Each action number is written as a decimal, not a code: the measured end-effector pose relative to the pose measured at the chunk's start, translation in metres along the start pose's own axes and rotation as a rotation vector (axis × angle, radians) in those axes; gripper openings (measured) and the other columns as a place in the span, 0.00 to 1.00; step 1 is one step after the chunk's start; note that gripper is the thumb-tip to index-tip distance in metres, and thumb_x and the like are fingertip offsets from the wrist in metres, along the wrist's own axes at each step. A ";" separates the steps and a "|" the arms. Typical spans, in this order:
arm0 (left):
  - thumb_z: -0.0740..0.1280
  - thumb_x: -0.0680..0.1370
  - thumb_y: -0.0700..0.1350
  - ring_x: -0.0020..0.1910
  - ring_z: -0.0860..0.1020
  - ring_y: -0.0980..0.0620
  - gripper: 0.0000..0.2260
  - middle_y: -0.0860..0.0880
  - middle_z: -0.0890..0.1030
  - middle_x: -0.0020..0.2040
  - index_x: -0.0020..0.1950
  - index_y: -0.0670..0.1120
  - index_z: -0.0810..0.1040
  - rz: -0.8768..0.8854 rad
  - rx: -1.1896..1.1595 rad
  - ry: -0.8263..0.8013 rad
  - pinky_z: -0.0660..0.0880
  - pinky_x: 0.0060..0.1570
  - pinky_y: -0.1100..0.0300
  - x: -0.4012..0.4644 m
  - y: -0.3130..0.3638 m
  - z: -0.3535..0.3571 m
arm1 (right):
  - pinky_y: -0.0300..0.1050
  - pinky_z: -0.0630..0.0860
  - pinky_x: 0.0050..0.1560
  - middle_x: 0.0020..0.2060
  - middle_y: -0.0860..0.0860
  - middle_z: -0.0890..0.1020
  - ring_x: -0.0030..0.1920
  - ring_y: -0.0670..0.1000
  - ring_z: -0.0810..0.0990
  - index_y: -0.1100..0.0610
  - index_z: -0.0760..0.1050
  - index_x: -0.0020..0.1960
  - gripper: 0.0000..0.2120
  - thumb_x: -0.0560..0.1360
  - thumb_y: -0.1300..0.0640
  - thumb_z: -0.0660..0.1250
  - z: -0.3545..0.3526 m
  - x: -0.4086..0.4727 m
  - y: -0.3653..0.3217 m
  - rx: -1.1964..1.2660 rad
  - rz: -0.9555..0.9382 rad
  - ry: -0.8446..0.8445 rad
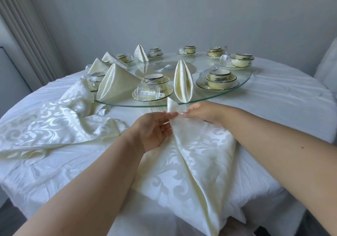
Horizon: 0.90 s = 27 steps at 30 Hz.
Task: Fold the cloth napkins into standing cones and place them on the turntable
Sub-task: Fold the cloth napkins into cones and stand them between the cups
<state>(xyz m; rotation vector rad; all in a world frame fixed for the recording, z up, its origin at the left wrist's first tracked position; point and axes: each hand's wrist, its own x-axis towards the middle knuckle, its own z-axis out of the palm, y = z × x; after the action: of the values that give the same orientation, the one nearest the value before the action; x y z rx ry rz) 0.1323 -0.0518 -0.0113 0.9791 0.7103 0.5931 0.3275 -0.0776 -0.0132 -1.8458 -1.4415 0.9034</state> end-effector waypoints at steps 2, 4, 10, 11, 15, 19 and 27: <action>0.59 0.79 0.39 0.46 0.81 0.47 0.12 0.42 0.82 0.50 0.55 0.35 0.79 -0.015 0.007 0.040 0.79 0.51 0.56 0.001 0.001 0.001 | 0.47 0.68 0.47 0.42 0.55 0.78 0.45 0.54 0.75 0.60 0.78 0.48 0.16 0.72 0.46 0.72 -0.002 0.001 0.002 0.032 0.017 -0.018; 0.61 0.79 0.36 0.43 0.80 0.47 0.08 0.41 0.81 0.49 0.51 0.37 0.79 0.018 0.112 0.118 0.79 0.47 0.57 0.004 0.003 0.002 | 0.46 0.64 0.44 0.37 0.56 0.73 0.40 0.54 0.70 0.58 0.74 0.41 0.14 0.71 0.49 0.73 -0.006 0.002 0.002 0.062 0.020 -0.016; 0.58 0.78 0.38 0.53 0.78 0.48 0.13 0.48 0.80 0.53 0.55 0.48 0.80 0.300 1.378 0.251 0.72 0.51 0.60 -0.010 0.006 -0.010 | 0.43 0.60 0.35 0.31 0.54 0.68 0.33 0.52 0.65 0.54 0.66 0.34 0.19 0.74 0.46 0.70 -0.011 0.000 -0.007 -0.308 0.094 -0.029; 0.58 0.79 0.39 0.54 0.78 0.47 0.13 0.48 0.81 0.55 0.56 0.47 0.80 0.295 1.489 0.190 0.72 0.51 0.59 -0.013 0.002 -0.010 | 0.43 0.59 0.33 0.30 0.53 0.67 0.32 0.52 0.64 0.54 0.65 0.34 0.19 0.74 0.46 0.69 -0.010 -0.001 -0.010 -0.350 0.087 -0.035; 0.55 0.76 0.46 0.47 0.77 0.48 0.12 0.49 0.79 0.46 0.48 0.42 0.76 0.335 1.516 0.070 0.73 0.48 0.55 -0.019 -0.007 -0.011 | 0.43 0.58 0.32 0.28 0.50 0.65 0.31 0.50 0.63 0.55 0.64 0.34 0.20 0.75 0.44 0.67 0.000 0.001 -0.015 -0.371 0.004 -0.027; 0.56 0.78 0.41 0.46 0.76 0.51 0.09 0.51 0.79 0.45 0.49 0.44 0.76 0.353 1.492 0.058 0.72 0.49 0.56 -0.016 -0.008 -0.016 | 0.44 0.54 0.31 0.28 0.50 0.61 0.29 0.50 0.59 0.54 0.57 0.31 0.24 0.76 0.47 0.66 0.008 0.007 -0.014 -0.488 -0.066 -0.005; 0.56 0.82 0.43 0.64 0.72 0.51 0.15 0.51 0.75 0.65 0.67 0.45 0.73 0.513 1.553 0.078 0.63 0.48 0.68 -0.010 -0.006 -0.027 | 0.44 0.59 0.31 0.29 0.50 0.66 0.31 0.50 0.64 0.55 0.62 0.33 0.21 0.76 0.44 0.66 0.016 0.013 -0.017 -0.669 -0.100 -0.022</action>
<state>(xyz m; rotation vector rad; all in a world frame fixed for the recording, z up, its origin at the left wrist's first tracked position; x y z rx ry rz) 0.1062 -0.0476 -0.0235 2.6402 0.9747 0.4443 0.3073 -0.0609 -0.0102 -2.1927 -1.9953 0.4074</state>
